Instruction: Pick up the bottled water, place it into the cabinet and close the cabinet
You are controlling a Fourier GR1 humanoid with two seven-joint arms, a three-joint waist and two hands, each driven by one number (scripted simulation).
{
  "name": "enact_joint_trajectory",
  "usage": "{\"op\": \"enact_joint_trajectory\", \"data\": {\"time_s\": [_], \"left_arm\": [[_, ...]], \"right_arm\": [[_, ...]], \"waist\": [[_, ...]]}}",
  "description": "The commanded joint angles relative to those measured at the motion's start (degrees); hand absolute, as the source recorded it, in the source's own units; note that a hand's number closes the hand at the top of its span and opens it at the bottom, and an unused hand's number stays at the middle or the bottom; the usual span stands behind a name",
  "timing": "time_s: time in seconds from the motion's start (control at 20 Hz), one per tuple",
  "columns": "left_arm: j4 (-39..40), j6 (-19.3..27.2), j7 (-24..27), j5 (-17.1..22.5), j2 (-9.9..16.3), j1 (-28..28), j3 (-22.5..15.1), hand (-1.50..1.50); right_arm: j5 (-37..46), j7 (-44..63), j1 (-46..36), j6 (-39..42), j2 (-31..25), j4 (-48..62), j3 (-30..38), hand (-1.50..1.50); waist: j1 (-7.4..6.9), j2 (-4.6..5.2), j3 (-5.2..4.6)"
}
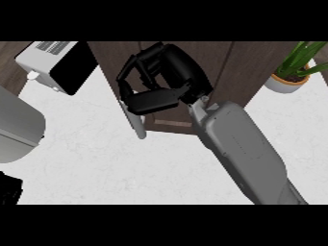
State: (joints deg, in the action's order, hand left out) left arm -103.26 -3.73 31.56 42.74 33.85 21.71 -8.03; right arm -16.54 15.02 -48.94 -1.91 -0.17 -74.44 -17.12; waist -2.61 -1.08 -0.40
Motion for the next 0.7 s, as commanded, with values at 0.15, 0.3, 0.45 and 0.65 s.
{"op": "enact_joint_trajectory", "data": {"time_s": [0.15, 0.3, 0.45, 0.65], "left_arm": [[1.1, -2.2, 0.0, 0.2, 0.5, -0.5, 1.2, 1.50], [1.0, -0.2, -1.4, -0.4, -0.4, -3.1, 0.2, 1.50], [-0.8, -0.5, -2.5, 0.0, 1.0, -2.3, 0.8, 1.50], [-0.4, -0.7, -3.1, 0.8, 0.8, -2.8, 1.1, 1.50]], "right_arm": [[-0.4, -5.2, -3.0, 4.5, -6.2, 12.8, 7.3, 1.50], [-1.2, -6.3, -5.1, 5.6, -7.2, 15.1, 8.9, 1.50], [-1.7, -5.8, -7.0, 6.0, -6.7, 17.4, 9.2, 1.50], [-1.3, -7.7, -6.2, 7.3, -7.5, 18.3, 8.8, 1.50]], "waist": [[0.69, 2.00, 0.37], [0.82, 2.52, 0.35], [-0.26, 2.39, 0.36], [0.23, 2.27, 0.33]]}}
